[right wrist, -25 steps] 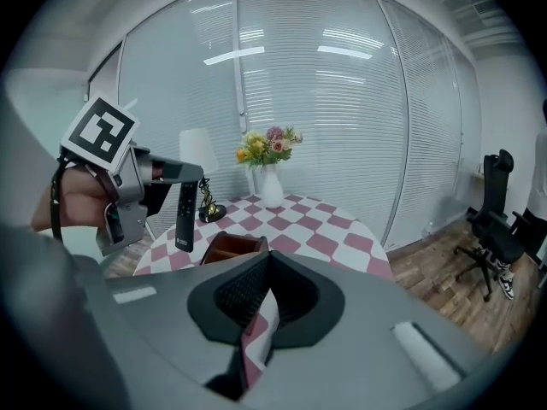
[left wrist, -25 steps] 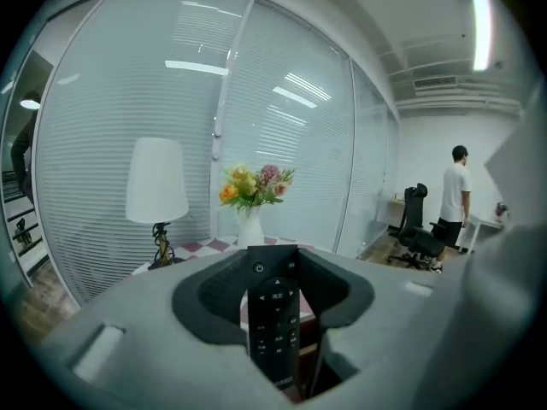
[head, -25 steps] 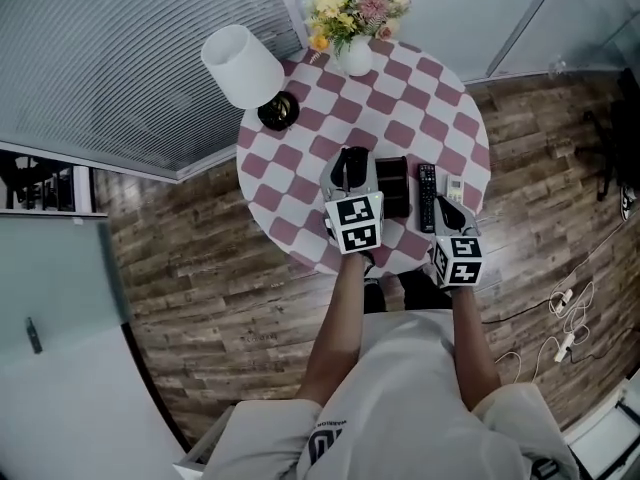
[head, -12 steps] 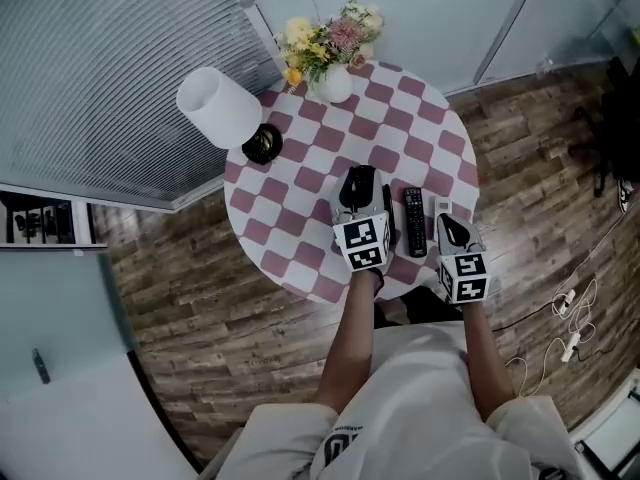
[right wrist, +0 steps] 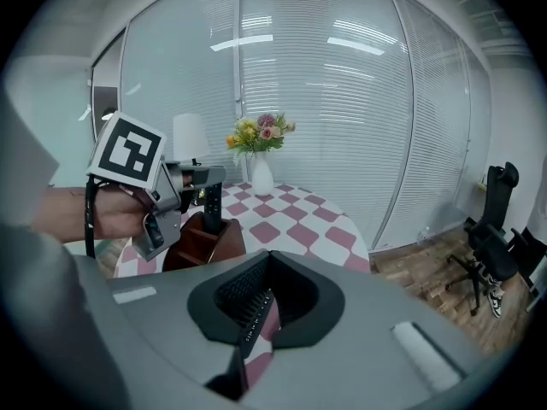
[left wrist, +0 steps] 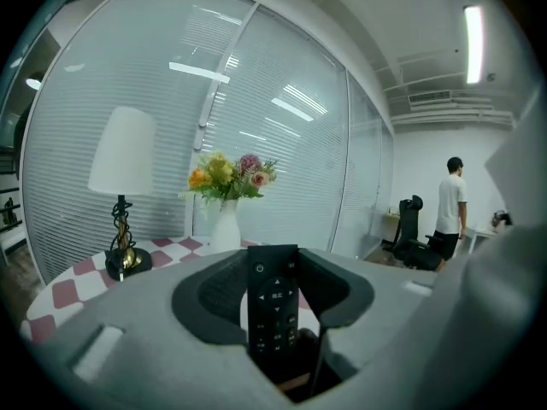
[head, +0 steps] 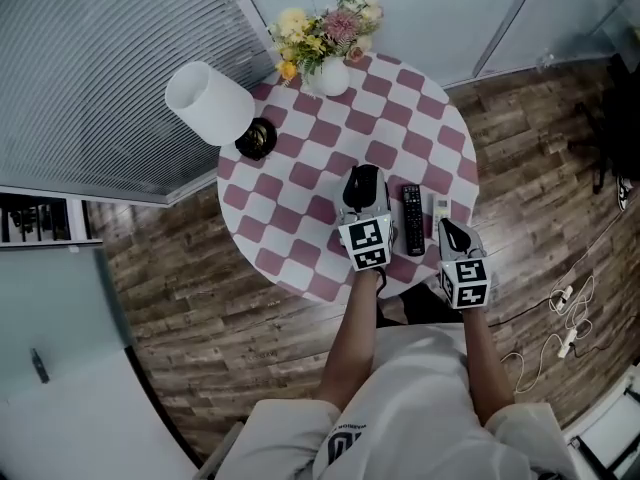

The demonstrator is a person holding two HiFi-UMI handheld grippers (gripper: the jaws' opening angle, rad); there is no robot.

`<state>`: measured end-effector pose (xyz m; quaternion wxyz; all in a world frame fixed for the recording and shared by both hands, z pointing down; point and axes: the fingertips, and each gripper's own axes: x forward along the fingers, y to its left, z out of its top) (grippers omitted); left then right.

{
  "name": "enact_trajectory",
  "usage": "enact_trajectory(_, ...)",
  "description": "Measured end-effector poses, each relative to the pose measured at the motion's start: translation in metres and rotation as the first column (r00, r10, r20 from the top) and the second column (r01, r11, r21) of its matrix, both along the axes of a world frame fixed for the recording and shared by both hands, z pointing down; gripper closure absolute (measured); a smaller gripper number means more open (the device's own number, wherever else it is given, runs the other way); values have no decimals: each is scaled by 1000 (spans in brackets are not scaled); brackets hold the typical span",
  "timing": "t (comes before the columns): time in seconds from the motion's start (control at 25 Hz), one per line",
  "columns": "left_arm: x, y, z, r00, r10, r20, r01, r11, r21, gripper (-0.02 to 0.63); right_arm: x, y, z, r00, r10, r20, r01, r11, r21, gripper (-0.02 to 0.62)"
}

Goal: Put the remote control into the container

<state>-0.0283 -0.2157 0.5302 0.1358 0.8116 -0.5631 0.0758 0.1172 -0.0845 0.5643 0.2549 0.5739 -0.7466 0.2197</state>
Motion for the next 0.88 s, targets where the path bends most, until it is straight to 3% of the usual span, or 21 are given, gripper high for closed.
enact_trajectory(0.24,4,14,19,1000,13,27,-12,998,-54,420,6,6,1,1000,20,-7,-20,1000,-2,594)
enact_trajectory(0.48,-1,26,55,998,-5,67,17,983,-183,422,3,8,-2,1000,19,-6,-19,1000,5,594)
enact_trajectory(0.68,1,27,59,996,13,93,6,980,-200,422,1,11,-3,1000,16,-8,-16,1000,8,594)
enact_trajectory(0.76,-1,28,57,994,24,104,-3,980,-199,346,0,11,-6,1000,20,-7,-20,1000,16,594)
enact_trajectory(0.88,-10,31,50,993,12,117,9,983,-183,314,-2,11,-9,1000,27,-1,-27,999,30,594)
